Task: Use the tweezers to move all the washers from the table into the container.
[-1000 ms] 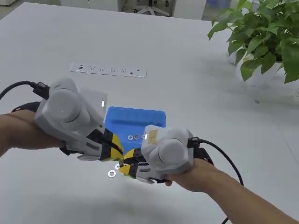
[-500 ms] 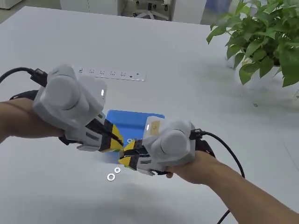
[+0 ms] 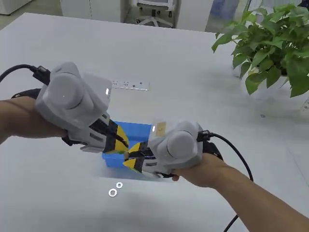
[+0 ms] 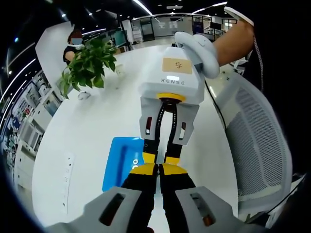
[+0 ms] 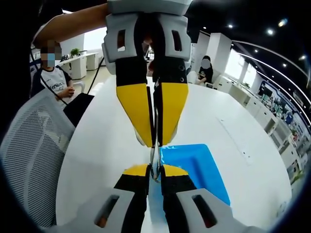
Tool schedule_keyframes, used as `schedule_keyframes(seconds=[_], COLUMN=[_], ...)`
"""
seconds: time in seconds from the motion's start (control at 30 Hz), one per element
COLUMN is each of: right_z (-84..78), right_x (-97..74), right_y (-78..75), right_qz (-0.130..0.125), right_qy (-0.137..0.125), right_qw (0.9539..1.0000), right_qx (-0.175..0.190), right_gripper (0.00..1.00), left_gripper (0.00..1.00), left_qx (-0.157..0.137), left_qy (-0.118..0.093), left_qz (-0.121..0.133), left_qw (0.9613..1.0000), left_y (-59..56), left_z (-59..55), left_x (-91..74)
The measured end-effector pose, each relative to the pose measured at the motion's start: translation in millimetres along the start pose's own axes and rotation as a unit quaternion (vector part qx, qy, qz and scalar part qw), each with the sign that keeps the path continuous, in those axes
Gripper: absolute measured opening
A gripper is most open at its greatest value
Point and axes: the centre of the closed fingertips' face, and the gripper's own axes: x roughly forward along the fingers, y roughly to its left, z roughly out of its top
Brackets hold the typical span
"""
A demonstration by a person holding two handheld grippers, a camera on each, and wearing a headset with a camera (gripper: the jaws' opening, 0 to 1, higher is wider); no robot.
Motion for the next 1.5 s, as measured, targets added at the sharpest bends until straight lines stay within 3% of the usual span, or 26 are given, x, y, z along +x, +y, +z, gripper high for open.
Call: schedule_keyframes(seconds=[0.23, 0.9, 1.5], right_z=[-0.9, -15.1, -31.6], right_x=[1.8, 24.7, 46.6], right_y=[-13.4, -38.3, -46.6], right_qz=[-0.005, -0.003, 0.012], right_qy=[0.000, 0.002, 0.009], right_qw=[1.0000, 0.9998, 0.9992], right_qx=[0.001, 0.018, 0.036], right_gripper=[0.11, 0.11, 0.11], left_gripper=[0.06, 0.06, 0.06], left_qx=[-0.001, -0.007, -0.016], left_qy=[-0.004, 0.005, 0.019], left_qz=[0.003, -0.003, -0.014], left_qw=[1.0000, 1.0000, 0.9996], left_y=[13.2, 40.5, 51.8], left_z=[-0.9, -22.4, -42.8], left_x=[0.9, 15.4, 31.8])
